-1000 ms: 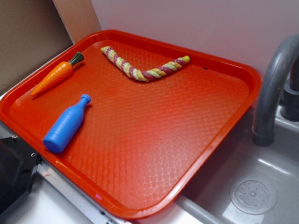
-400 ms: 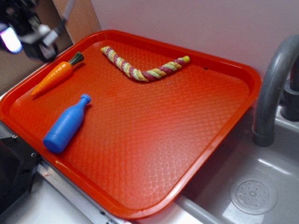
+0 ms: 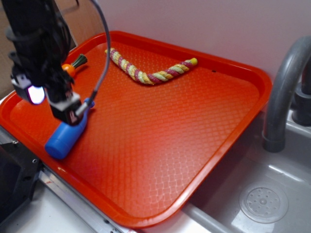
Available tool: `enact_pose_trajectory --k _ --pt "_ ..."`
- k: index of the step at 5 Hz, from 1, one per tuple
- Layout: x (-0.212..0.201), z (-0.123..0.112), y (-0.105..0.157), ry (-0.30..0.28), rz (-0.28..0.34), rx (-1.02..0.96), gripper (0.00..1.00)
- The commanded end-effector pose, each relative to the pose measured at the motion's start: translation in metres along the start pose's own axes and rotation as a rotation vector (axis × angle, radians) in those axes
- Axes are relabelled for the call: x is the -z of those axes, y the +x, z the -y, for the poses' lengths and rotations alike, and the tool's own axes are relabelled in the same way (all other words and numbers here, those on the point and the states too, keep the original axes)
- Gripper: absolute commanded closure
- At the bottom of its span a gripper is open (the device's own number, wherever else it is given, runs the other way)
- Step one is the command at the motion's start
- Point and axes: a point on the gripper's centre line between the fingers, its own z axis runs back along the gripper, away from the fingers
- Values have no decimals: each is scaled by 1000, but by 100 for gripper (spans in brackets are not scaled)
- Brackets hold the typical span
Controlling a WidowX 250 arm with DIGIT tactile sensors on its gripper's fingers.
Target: Grab the blue bottle.
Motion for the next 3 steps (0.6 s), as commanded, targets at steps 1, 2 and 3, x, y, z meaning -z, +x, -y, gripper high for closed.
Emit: enact_pose_trajectory --k 1,2,3 --pt "37 -15 3 13 -8 -15 0" --pt "53 -10 0 3 -31 39 0" --pt "61 -8 1 -8 -31 71 0"
